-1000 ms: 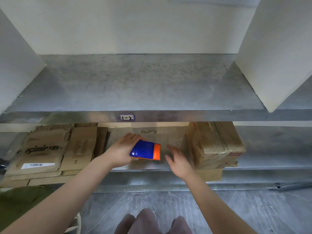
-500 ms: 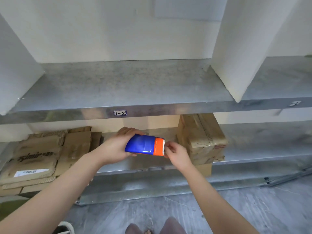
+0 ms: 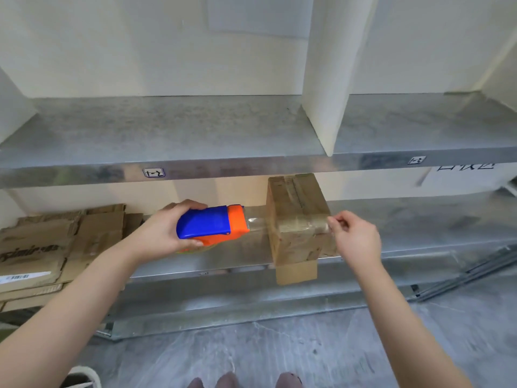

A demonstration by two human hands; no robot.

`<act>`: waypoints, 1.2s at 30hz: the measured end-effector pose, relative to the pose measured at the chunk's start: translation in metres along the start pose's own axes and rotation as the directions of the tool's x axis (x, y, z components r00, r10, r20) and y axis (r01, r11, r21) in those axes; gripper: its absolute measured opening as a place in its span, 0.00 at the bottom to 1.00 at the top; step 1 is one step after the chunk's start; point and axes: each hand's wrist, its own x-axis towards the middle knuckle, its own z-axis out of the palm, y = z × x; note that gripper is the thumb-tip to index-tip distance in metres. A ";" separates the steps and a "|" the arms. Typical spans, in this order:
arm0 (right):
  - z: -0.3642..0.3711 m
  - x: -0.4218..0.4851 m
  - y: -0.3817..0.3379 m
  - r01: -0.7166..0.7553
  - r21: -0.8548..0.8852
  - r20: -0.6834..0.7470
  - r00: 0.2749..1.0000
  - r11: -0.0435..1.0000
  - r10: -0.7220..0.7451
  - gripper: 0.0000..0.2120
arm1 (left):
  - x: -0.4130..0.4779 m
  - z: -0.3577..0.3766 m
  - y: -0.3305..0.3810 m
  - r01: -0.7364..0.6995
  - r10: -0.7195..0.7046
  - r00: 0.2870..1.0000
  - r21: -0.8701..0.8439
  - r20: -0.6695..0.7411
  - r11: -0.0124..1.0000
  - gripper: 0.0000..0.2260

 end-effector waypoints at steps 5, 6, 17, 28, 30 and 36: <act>-0.032 0.040 0.063 -0.052 -0.029 0.036 0.998 0.998 0.053 0.07 | 0.003 0.015 0.017 0.072 -0.072 0.996 -0.003 0.048 0.997 0.31; -0.038 0.049 0.074 -0.063 -0.048 0.049 0.997 0.997 0.065 0.06 | -0.002 0.014 0.015 0.112 -0.112 0.993 0.005 0.042 0.994 0.30; -0.024 0.106 0.112 0.029 -0.094 0.350 0.937 0.995 0.006 0.05 | -0.017 0.034 0.030 0.283 -0.279 0.958 0.056 -0.067 0.958 0.27; 0.054 0.075 0.102 -0.221 0.099 0.529 0.837 0.970 0.137 0.09 | 0.012 0.056 0.027 0.312 -0.316 0.949 0.160 0.003 0.937 0.36; 0.066 0.066 0.102 -0.343 0.136 0.583 0.786 0.930 0.205 0.05 | 0.014 0.055 0.029 0.296 -0.301 0.953 0.181 0.005 0.938 0.38; 0.077 0.044 0.099 -0.327 0.315 0.421 0.890 0.891 0.178 0.07 | 0.020 0.051 0.034 0.264 -0.264 0.964 0.202 -0.026 0.943 0.40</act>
